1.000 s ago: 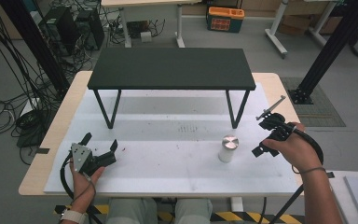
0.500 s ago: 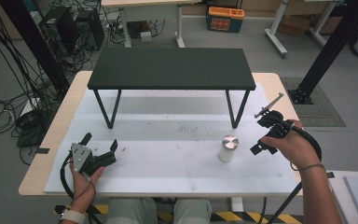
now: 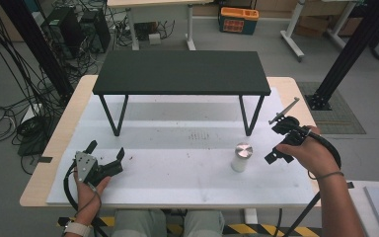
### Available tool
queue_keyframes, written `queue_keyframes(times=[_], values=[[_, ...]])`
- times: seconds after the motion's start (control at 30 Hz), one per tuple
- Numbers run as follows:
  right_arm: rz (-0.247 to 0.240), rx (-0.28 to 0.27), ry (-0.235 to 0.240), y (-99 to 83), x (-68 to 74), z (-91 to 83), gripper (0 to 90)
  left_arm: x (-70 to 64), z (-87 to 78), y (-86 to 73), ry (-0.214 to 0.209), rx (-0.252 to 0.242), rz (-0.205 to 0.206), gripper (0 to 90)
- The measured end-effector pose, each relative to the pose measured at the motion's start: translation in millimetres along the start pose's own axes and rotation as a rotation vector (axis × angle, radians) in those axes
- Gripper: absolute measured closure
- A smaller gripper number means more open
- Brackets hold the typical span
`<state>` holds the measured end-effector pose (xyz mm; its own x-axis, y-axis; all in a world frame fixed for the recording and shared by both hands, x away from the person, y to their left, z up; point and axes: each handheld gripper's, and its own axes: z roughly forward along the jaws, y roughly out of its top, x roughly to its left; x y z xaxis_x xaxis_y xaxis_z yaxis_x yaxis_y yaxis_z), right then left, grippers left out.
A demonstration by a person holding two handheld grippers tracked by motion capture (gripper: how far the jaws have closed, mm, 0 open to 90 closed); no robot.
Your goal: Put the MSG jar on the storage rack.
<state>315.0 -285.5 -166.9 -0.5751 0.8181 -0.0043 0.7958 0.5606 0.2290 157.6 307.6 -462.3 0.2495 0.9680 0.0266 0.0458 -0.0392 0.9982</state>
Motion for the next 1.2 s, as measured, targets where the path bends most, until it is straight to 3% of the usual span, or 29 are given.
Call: queue_keyframes(times=[0.43, 0.77, 1.2], values=[[-0.018, 0.004, 0.007, 9.7, 6.4, -6.0, 8.0, 0.4, -0.1, -0.2, -0.002, -0.001, -0.001, 1.4], [-0.063, -0.007, 0.014, 19.8, 16.1, -9.9, 8.1, 0.4, 0.0, -0.2, -0.002, -0.001, -0.003, 1.4], [-0.11, -0.002, 0.038, 36.5, 27.7, -3.3, 8.0, 0.6, -0.2, -0.4, -0.002, -0.002, -0.003, 1.4]])
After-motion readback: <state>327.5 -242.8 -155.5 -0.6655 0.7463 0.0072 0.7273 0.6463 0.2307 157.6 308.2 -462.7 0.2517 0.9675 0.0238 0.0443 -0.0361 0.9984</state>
